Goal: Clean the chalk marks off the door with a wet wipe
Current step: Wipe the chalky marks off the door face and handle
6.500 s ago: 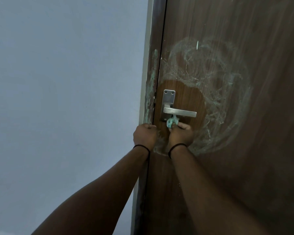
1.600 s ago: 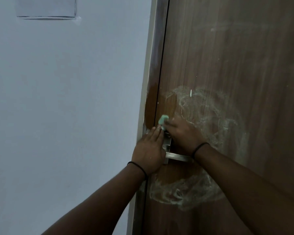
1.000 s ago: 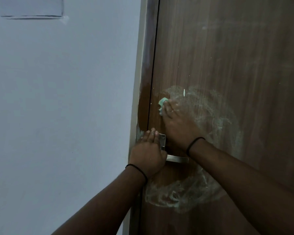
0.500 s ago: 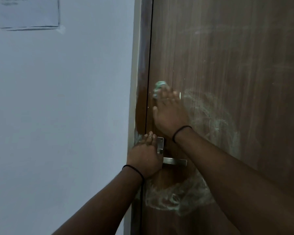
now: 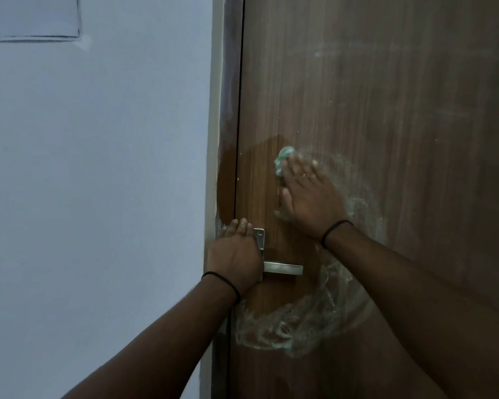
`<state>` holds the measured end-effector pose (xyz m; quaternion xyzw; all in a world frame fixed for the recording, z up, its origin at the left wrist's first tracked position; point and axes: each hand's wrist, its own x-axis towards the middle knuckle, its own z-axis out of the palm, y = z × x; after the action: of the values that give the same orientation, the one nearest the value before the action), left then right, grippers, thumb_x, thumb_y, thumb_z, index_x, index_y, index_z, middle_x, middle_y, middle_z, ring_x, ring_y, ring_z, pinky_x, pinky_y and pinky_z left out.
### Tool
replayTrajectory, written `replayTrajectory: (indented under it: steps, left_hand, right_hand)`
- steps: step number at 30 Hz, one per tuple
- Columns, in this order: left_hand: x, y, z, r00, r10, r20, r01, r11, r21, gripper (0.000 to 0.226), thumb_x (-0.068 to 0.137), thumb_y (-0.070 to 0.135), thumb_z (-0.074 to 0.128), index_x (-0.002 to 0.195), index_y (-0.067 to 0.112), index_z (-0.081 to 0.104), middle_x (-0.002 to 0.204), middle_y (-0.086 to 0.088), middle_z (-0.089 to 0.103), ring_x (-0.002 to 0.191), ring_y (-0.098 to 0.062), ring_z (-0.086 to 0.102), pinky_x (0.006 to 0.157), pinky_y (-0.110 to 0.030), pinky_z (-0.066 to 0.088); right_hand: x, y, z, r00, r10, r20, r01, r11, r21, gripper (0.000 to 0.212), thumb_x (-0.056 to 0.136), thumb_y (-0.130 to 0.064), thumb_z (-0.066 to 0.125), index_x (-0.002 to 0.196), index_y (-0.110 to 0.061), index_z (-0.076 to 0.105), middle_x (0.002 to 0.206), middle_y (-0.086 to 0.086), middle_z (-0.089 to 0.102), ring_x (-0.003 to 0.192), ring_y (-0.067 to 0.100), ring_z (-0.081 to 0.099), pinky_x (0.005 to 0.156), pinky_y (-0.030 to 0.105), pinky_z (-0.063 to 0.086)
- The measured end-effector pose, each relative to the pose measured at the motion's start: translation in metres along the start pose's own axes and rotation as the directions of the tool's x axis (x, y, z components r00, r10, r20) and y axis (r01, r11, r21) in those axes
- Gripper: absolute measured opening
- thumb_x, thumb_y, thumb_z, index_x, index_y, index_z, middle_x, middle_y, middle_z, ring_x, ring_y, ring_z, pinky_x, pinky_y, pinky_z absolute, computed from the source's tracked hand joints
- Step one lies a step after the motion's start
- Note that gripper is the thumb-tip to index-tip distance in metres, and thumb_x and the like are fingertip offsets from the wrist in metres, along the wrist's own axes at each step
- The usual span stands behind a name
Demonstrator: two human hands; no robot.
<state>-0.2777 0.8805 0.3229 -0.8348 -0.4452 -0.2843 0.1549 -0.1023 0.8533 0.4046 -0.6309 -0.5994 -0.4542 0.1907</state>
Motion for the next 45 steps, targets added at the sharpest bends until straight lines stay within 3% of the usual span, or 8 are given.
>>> replayTrajectory:
  steps: [7,11,16,21,25,29,34,45]
  left_hand:
    - [0.024,-0.004,-0.011,0.971,0.069,-0.228,-0.080,0.996,-0.037,0.061,0.102,0.034,0.025,0.156,0.014,0.006,0.165,-0.006,0.006,0.152,-0.021,0.002,0.124,-0.040,0.008]
    - [0.054,-0.007,-0.022,0.955,0.102,-0.277,-0.091,0.994,0.052,0.058,0.104,0.031,0.024,0.156,0.014,0.005,0.165,-0.006,0.002,0.152,-0.020,0.000,0.124,-0.040,0.008]
    - [0.068,-0.022,-0.030,0.964,0.128,-0.235,-0.084,0.978,0.190,0.077,0.098,0.033,0.049,0.156,0.016,0.000,0.165,-0.005,-0.003,0.152,-0.021,-0.001,0.122,-0.037,0.007]
    - [0.070,-0.014,-0.033,0.971,0.096,-0.220,-0.050,0.977,0.208,0.084,0.093,0.025,0.059,0.156,0.015,0.004,0.165,-0.005,0.002,0.152,-0.021,0.003,0.122,-0.037,0.011]
    - [0.070,-0.010,-0.039,0.970,0.066,-0.232,-0.019,0.979,0.202,0.081,0.093,0.021,0.059,0.155,0.014,0.007,0.165,-0.005,0.004,0.152,-0.022,0.006,0.122,-0.038,0.013]
    - [0.067,-0.006,-0.035,0.966,0.066,-0.248,-0.021,0.984,0.179,0.077,0.095,0.015,0.055,0.155,0.013,0.007,0.165,-0.006,0.003,0.152,-0.023,0.005,0.123,-0.039,0.013]
    - [0.068,-0.007,-0.029,0.952,0.047,-0.302,-0.012,0.993,0.118,0.075,0.097,0.009,0.051,0.156,0.013,0.004,0.165,-0.006,0.000,0.152,-0.023,0.002,0.122,-0.039,0.012]
    - [0.066,-0.009,-0.028,0.958,0.054,-0.281,-0.022,0.993,0.116,0.078,0.096,0.013,0.053,0.156,0.014,0.003,0.165,-0.006,0.000,0.152,-0.024,0.003,0.123,-0.039,0.013]
  right_hand:
    - [-0.015,0.008,0.002,0.994,-0.107,0.031,0.108,0.994,-0.011,0.061,0.099,-0.040,0.008,0.154,-0.013,0.006,0.162,0.007,0.006,0.150,0.017,-0.002,0.123,0.040,0.003]
    - [0.011,0.022,-0.008,0.994,0.084,-0.063,-0.081,0.995,0.051,0.062,0.099,-0.037,0.015,0.153,-0.008,0.010,0.161,0.012,0.010,0.150,0.021,0.004,0.123,0.040,0.002]
    - [-0.029,0.009,0.011,0.985,-0.172,0.033,0.170,0.985,0.040,0.060,0.100,-0.039,0.017,0.154,-0.013,0.010,0.162,0.007,0.008,0.150,0.018,0.000,0.122,0.039,0.001]
    - [-0.013,0.007,0.011,0.997,0.008,-0.073,-0.003,0.998,0.065,0.063,0.099,-0.039,0.014,0.153,-0.008,0.013,0.161,0.011,0.012,0.150,0.020,0.003,0.122,0.040,0.000]
    - [-0.050,-0.008,0.027,0.987,-0.157,0.024,0.156,0.987,0.050,0.061,0.100,-0.040,0.017,0.153,-0.011,0.013,0.161,0.008,0.013,0.150,0.019,0.003,0.122,0.039,0.001]
    - [-0.050,0.006,0.028,0.997,0.074,-0.032,-0.070,0.993,0.091,0.062,0.100,-0.040,0.015,0.153,-0.009,0.012,0.161,0.010,0.012,0.150,0.021,0.003,0.122,0.043,0.004]
    - [-0.077,-0.011,0.040,0.989,-0.137,0.059,0.131,0.987,0.091,0.059,0.101,-0.039,0.018,0.154,-0.012,0.014,0.161,0.006,0.014,0.150,0.016,0.003,0.122,0.039,0.003]
    - [-0.095,-0.009,0.041,0.999,0.007,0.047,-0.010,0.998,0.066,0.063,0.100,-0.048,0.013,0.153,-0.014,0.020,0.160,0.006,0.021,0.149,0.017,0.009,0.122,0.042,0.005]
